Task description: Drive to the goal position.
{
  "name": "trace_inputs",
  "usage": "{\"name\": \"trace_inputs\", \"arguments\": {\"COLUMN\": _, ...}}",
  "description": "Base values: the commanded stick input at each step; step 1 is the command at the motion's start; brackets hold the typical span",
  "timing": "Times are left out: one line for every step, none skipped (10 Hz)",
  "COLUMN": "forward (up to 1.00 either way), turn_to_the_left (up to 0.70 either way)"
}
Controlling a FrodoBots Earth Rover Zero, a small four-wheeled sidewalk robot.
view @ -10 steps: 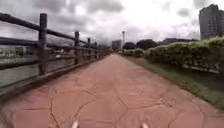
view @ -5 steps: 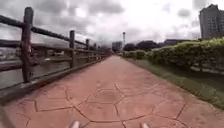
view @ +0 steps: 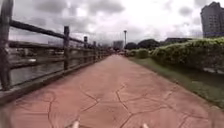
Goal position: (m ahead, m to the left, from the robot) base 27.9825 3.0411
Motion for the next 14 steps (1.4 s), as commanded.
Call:
{"name": "trace_inputs", "arguments": {"forward": 1.0, "turn_to_the_left": 0.0}}
{"name": "trace_inputs", "arguments": {"forward": 1.0, "turn_to_the_left": 0.0}}
{"name": "trace_inputs", "arguments": {"forward": 1.0, "turn_to_the_left": 0.0}}
{"name": "trace_inputs", "arguments": {"forward": 1.0, "turn_to_the_left": 0.0}}
{"name": "trace_inputs", "arguments": {"forward": 1.0, "turn_to_the_left": 0.0}}
{"name": "trace_inputs", "arguments": {"forward": 1.0, "turn_to_the_left": 0.0}}
{"name": "trace_inputs", "arguments": {"forward": 1.0, "turn_to_the_left": 0.0}}
{"name": "trace_inputs", "arguments": {"forward": 1.0, "turn_to_the_left": 0.0}}
{"name": "trace_inputs", "arguments": {"forward": 1.0, "turn_to_the_left": 0.0}}
{"name": "trace_inputs", "arguments": {"forward": 1.0, "turn_to_the_left": 0.0}}
{"name": "trace_inputs", "arguments": {"forward": 1.0, "turn_to_the_left": 0.0}}
{"name": "trace_inputs", "arguments": {"forward": 1.0, "turn_to_the_left": 0.0}}
{"name": "trace_inputs", "arguments": {"forward": 1.0, "turn_to_the_left": 0.0}}
{"name": "trace_inputs", "arguments": {"forward": 1.0, "turn_to_the_left": 0.0}}
